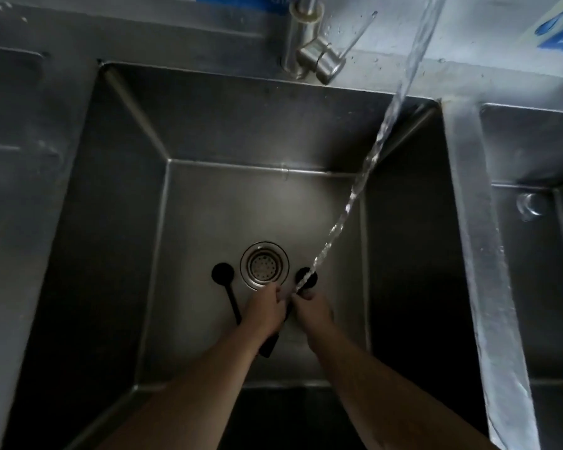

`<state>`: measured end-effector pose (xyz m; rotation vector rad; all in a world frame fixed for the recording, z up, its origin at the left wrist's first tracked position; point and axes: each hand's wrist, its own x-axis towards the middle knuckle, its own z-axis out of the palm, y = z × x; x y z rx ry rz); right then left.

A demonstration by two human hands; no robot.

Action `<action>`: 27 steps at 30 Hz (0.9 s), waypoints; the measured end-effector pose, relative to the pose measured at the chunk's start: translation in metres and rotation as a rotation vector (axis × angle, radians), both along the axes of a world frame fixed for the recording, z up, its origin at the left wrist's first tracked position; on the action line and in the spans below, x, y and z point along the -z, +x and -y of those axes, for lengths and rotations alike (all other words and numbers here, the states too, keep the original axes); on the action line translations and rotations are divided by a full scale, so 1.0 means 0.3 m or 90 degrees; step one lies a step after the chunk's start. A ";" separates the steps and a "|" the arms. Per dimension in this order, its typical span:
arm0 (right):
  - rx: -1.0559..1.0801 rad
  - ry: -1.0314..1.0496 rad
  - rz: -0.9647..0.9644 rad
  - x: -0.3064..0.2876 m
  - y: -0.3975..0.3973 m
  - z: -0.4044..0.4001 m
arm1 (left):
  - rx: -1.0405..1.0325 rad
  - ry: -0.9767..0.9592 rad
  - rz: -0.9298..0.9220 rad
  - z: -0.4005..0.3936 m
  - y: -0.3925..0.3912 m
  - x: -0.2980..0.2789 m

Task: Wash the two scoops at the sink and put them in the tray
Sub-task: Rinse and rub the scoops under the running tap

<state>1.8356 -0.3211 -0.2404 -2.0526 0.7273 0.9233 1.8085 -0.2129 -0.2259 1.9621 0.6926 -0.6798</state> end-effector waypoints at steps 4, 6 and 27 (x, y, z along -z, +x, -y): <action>-0.057 -0.031 0.008 0.070 -0.011 -0.026 | 0.034 -0.022 -0.002 0.010 -0.010 0.039; -0.052 -0.003 0.019 0.061 -0.010 -0.034 | 0.021 -0.057 0.005 0.008 -0.005 0.024; 0.122 0.310 -0.028 -0.600 -0.016 0.080 | -0.303 -0.307 0.059 0.057 0.123 -0.435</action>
